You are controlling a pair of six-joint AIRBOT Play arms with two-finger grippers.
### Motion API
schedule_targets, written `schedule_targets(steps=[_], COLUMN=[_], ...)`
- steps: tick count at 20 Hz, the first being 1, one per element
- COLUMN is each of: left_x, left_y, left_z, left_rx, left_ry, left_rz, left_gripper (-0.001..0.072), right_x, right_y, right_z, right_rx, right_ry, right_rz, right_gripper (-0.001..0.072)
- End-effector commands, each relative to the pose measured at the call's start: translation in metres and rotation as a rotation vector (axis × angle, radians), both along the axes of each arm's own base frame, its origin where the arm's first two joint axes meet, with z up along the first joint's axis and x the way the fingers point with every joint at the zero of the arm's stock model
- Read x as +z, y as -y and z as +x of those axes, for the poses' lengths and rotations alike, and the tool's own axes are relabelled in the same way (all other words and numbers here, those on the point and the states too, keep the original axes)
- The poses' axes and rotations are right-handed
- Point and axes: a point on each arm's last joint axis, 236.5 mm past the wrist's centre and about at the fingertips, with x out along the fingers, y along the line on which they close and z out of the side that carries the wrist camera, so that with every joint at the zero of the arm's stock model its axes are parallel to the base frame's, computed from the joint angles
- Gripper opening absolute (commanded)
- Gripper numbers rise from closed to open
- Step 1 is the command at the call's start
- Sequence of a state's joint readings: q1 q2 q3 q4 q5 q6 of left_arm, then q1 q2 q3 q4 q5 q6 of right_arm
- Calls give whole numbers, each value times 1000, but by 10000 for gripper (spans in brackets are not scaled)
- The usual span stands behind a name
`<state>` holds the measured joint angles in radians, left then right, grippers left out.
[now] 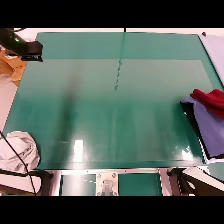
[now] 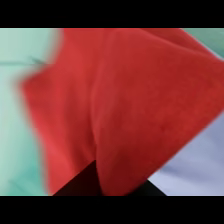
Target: Fold the shirts.
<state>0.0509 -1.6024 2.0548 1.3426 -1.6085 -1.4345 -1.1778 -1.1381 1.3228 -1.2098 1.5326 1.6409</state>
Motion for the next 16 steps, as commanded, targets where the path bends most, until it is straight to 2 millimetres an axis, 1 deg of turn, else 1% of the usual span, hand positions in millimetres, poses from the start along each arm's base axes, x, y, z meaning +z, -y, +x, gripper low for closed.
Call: schedule_targets(steps=[1, 3, 4, 5, 6, 7, 8, 9, 10, 11, 12, 13, 14, 15, 16], left_x=[1, 1, 1, 1, 1, 1, 2, 5, 10, 16, 22, 30, 37, 42, 48], left_y=[4, 4, 4, 4, 4, 4, 7, 14, 23, 31, 38, 44, 47, 48, 48], left_z=[0, 0, 0, 0, 0, 0, 0, 2, 5, 8, 10, 10, 9, 6, 1], left_rx=[-10, -11, -10, -11, -11, -13, -41, -71, -96, -118, -126, -133, -138, -141, -145], left_ry=[1, 1, 1, 1, 1, 3, 12, 27, 53, 84, 105, 129, 145, 156, 161], left_rz=[-11, -12, -13, -13, -13, -13, -15, -35, -65, -95, -124, -148, -161, -162, -160], left_gripper=[31, 31, 30, 30, 31, 31, 30, 30, 30, 30, 30, 30, 30, 30, 29], right_x=[-60, -94, -105, -112, -115, -114, -109, -101, -92, -80, -67, -50, -30, -13, 5], right_y=[-11, -17, -18, -20, -22, -27, -35, -38, -41, -45, -51, -57, -66, -77, -92], right_z=[-66, -90, -101, -111, -117, -122, -124, -124, -117, -100, -74, -42, -8, 22, 52], right_rx=[-58, -62, -61, -57, -54, -50, -46, -49, -55, -63, -45, 3, 68, 138, 218], right_ry=[-276, -377, -421, -463, -491, -512, -524, -524, -502, -443, -355, -242, -139, -58, 16], right_rz=[75, 96, 97, 101, 109, 128, 163, 179, 195, 217, 232, 234, 224, 203, 172], right_gripper=[17, 18, 18, 51, 317, 637, 651, 650, 650, 649, 643, 634, 608, 394, 63])
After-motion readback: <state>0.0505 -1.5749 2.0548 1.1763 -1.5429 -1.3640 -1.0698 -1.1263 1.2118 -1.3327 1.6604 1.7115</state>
